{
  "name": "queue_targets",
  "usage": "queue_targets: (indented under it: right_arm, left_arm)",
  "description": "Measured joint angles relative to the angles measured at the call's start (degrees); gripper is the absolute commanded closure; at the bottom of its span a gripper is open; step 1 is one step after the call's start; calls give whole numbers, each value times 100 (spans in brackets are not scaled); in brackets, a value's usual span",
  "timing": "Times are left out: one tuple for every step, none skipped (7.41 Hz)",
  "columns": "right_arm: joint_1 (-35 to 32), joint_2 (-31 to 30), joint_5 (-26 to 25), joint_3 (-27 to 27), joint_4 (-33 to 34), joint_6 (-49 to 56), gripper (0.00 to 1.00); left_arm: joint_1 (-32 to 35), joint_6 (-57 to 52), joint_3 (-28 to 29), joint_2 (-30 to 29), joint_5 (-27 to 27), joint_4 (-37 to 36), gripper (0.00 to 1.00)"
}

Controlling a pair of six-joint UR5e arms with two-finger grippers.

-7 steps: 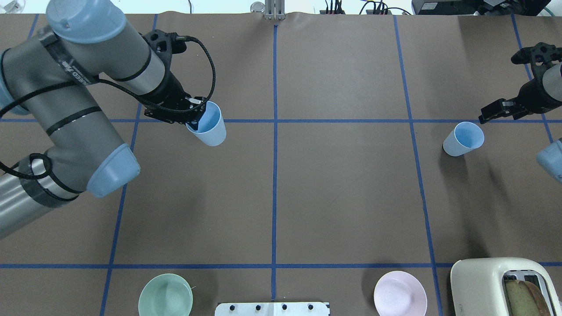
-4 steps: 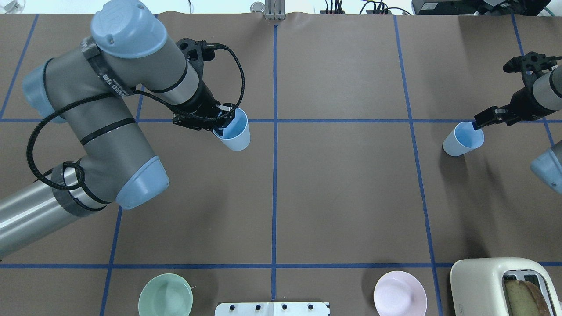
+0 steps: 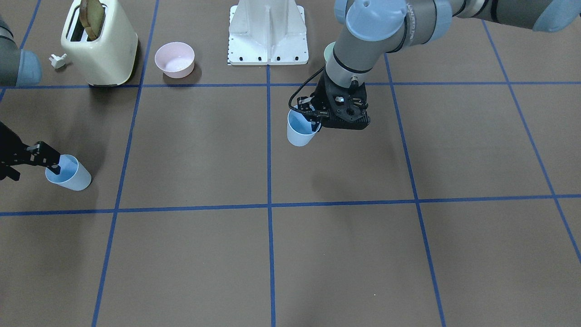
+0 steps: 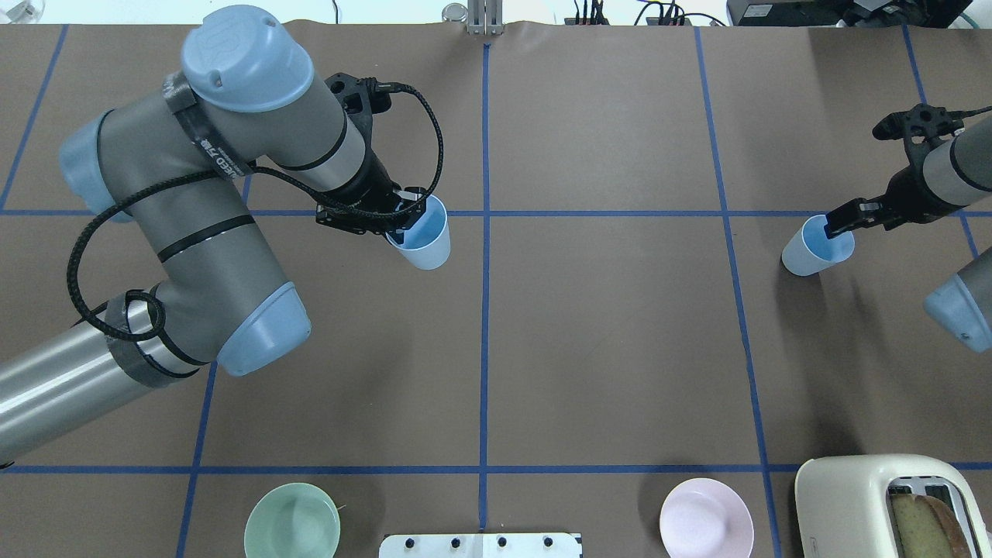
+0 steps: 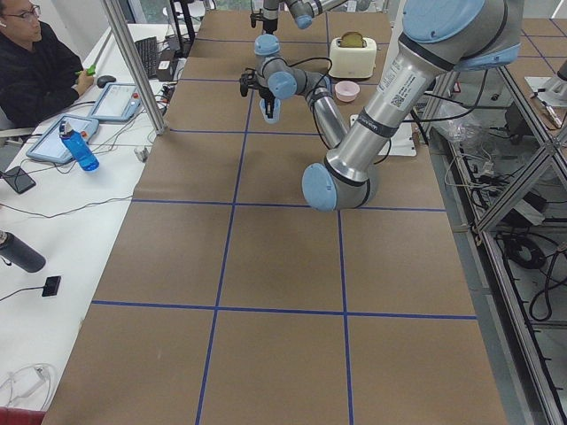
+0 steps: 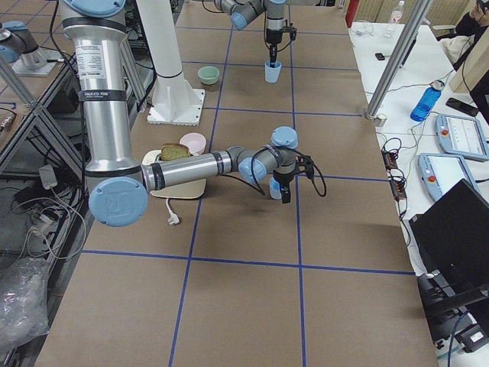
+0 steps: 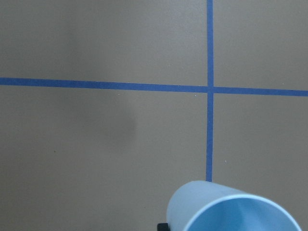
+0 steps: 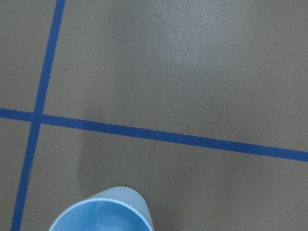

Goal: Stack blue cups with both arms
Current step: 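Carry the cup to table center with left gripper while right grasps other cup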

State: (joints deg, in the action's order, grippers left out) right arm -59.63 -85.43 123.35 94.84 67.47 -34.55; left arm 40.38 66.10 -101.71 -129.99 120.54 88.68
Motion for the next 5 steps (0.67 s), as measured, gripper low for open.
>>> queue_targets:
  right_arm:
    - [32, 0, -14, -12, 1, -5, 54]
    - [61, 0, -18, -25, 3, -33, 100]
    - [84, 4, -18, -31, 3, -123, 100]
    - [107, 15, -17, -32, 2, -231, 100]
    - [130, 30, -19, -31, -2, -307, 100]
  left_arm:
    - [-2, 4, 18, -26, -3, 0, 100]
    - [-3, 10, 53, -68, -2, 0, 100]
    - [-3, 14, 89, -101, -1, 0, 100]
    - [-3, 16, 111, -117, -1, 0, 100]
    - [-3, 16, 122, -126, 2, 2, 100]
